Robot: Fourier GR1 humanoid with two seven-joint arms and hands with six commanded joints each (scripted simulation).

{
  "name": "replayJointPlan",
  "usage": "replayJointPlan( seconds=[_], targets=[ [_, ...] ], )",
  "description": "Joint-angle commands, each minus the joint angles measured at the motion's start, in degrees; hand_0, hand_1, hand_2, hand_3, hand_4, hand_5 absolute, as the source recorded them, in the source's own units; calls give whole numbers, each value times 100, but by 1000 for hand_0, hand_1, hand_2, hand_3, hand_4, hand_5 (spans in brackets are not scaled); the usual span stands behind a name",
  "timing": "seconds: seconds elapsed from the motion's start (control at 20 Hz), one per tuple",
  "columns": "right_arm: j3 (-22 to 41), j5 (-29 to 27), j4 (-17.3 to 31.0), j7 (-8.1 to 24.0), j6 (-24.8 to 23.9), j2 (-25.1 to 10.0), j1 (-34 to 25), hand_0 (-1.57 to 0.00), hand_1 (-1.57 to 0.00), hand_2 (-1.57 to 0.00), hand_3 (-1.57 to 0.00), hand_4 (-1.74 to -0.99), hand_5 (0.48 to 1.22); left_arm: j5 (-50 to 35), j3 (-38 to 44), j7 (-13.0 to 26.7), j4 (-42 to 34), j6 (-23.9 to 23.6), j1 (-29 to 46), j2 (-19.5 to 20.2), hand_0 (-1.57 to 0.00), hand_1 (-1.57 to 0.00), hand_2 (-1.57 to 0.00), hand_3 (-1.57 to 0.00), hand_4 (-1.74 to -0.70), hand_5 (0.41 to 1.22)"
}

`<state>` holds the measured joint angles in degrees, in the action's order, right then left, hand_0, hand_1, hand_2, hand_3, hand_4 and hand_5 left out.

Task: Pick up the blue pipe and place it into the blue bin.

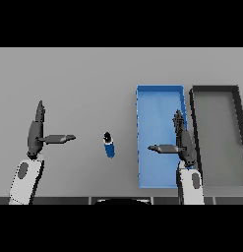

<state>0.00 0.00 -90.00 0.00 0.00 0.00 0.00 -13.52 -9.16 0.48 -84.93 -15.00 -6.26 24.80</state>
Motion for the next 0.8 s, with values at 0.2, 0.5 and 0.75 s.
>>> replayJointPlan(
  seconds=[0.2,0.5,0.75],
  targets=[
    [-29,-67,-94,-62,70,-74,138,1,1,1,1,-1222,603,69,-86,-57,-164,-82,117,-51,1,1,1,1,-1006,586],
    [374,504,-726,-522,537,-831,721,1,1,1,1,-1232,599,172,-480,-757,-416,1249,596,876,1,1,1,1,-1010,589],
    [452,628,-885,-403,487,-849,772,1,1,1,1,-1218,589,0,-570,-883,-417,1669,618,936,1,1,1,1,-1023,594]
  ],
)
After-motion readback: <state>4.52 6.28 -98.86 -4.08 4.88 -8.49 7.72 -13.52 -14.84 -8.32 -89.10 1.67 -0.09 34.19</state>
